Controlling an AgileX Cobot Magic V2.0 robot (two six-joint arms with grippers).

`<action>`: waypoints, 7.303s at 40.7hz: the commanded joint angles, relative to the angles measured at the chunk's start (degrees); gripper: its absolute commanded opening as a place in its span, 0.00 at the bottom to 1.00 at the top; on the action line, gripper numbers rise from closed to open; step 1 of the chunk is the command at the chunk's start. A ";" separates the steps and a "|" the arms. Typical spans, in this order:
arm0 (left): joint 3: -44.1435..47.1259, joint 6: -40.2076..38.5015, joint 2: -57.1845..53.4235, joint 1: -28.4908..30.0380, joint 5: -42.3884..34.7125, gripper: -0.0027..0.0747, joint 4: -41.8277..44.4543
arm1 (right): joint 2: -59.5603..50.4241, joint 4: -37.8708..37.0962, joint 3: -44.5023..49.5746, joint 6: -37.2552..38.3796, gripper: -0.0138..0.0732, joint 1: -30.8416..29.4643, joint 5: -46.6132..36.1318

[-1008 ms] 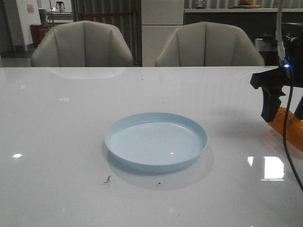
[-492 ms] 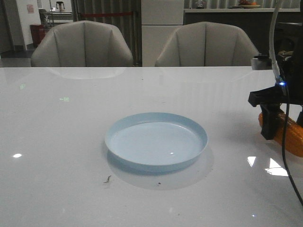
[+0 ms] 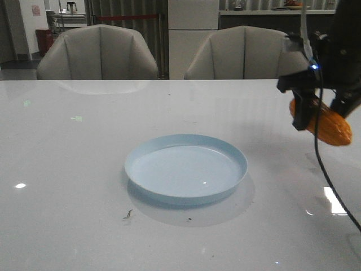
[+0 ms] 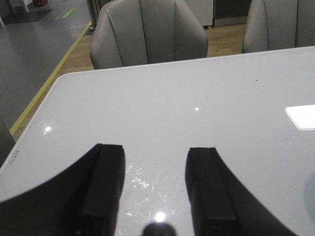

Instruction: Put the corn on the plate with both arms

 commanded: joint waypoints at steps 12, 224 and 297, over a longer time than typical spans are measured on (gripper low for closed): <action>-1.78 -0.24 -0.23 -0.07 -5.05 0.51 -0.27 | -2.54 -0.25 -13.68 -1.35 0.57 15.63 0.58; 34.76 -22.74 -40.94 -0.07 -11.60 0.16 9.10 | -69.62 -2.54 36.57 -2.92 0.84 -7.16 -4.11; 34.76 -22.74 -40.94 -0.07 -11.60 0.16 9.10 | -112.32 8.86 80.36 -2.98 0.19 -7.02 -51.27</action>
